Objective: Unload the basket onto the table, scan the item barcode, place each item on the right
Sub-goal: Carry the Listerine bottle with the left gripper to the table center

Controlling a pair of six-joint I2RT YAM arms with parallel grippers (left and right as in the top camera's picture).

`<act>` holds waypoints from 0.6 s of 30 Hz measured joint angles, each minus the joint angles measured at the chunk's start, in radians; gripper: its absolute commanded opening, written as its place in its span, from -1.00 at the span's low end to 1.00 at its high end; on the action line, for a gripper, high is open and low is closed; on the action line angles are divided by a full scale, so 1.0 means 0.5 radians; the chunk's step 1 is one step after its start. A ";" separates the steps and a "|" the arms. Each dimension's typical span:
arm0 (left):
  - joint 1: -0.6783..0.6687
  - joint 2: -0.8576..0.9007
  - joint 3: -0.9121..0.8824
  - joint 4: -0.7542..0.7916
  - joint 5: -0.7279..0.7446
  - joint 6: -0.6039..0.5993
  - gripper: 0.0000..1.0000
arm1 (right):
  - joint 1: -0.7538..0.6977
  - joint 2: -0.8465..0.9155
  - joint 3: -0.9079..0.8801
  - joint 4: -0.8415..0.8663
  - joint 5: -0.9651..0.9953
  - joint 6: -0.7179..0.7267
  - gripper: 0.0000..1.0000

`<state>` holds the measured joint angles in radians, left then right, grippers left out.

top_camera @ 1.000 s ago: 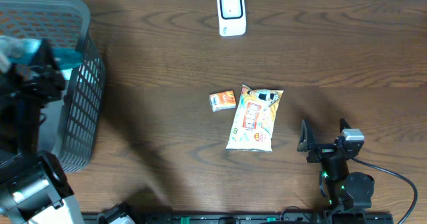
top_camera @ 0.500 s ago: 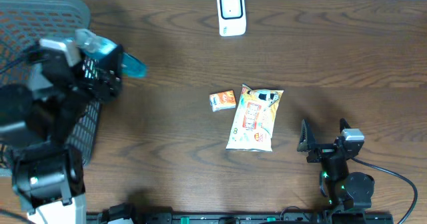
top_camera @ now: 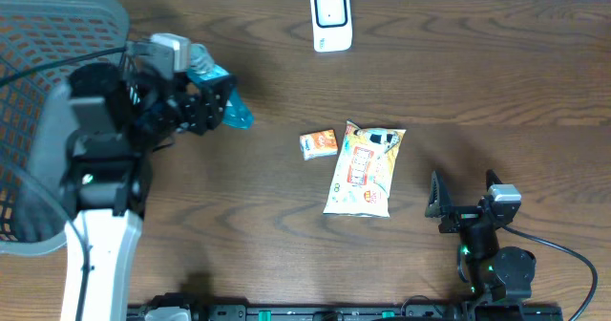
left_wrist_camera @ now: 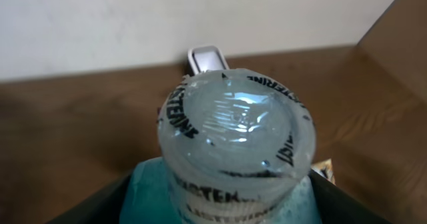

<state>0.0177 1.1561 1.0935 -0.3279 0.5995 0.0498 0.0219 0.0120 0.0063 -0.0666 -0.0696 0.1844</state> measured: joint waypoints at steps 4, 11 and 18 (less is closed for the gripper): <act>-0.131 0.143 0.000 -0.027 -0.169 0.002 0.04 | 0.000 0.000 0.000 -0.001 0.000 0.000 0.99; -0.388 0.375 0.000 -0.056 -0.549 0.006 0.05 | 0.000 0.000 0.000 -0.001 0.000 0.000 0.99; -0.649 0.595 0.000 -0.053 -0.871 -0.002 -0.02 | 0.000 0.000 0.000 0.000 0.000 0.000 0.99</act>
<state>-0.3065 1.4536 1.0935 -0.3542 0.1642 0.0490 0.0219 0.0120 0.0063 -0.0666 -0.0696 0.1844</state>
